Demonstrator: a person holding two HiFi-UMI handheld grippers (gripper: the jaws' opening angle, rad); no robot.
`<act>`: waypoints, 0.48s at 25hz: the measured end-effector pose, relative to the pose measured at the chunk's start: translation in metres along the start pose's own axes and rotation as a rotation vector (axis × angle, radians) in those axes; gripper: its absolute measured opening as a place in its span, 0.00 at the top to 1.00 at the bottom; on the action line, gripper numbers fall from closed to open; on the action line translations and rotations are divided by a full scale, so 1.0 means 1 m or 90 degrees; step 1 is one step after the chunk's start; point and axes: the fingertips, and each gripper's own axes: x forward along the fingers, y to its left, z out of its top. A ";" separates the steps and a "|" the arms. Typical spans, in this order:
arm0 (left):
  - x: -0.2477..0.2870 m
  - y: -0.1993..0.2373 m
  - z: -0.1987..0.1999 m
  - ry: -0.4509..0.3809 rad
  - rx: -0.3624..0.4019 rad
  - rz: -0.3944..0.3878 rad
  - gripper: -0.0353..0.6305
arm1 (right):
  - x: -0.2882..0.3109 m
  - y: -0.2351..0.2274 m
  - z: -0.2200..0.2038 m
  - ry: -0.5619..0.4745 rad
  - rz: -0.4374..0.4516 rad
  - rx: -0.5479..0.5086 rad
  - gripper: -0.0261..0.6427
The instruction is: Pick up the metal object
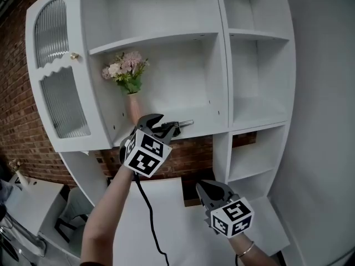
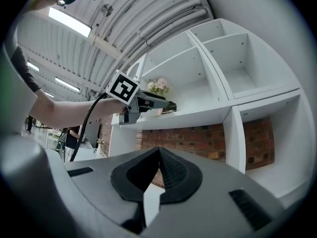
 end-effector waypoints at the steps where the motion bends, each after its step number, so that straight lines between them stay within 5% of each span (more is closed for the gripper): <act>1: 0.005 0.000 -0.001 0.005 0.006 -0.001 0.71 | 0.003 -0.003 -0.003 0.002 0.004 0.004 0.95; 8: 0.031 -0.006 -0.006 0.027 0.024 -0.030 0.72 | 0.015 -0.024 -0.020 0.013 0.021 0.027 0.95; 12: 0.036 -0.009 -0.004 0.029 0.043 -0.042 0.84 | 0.018 -0.031 -0.027 0.018 0.029 0.035 0.95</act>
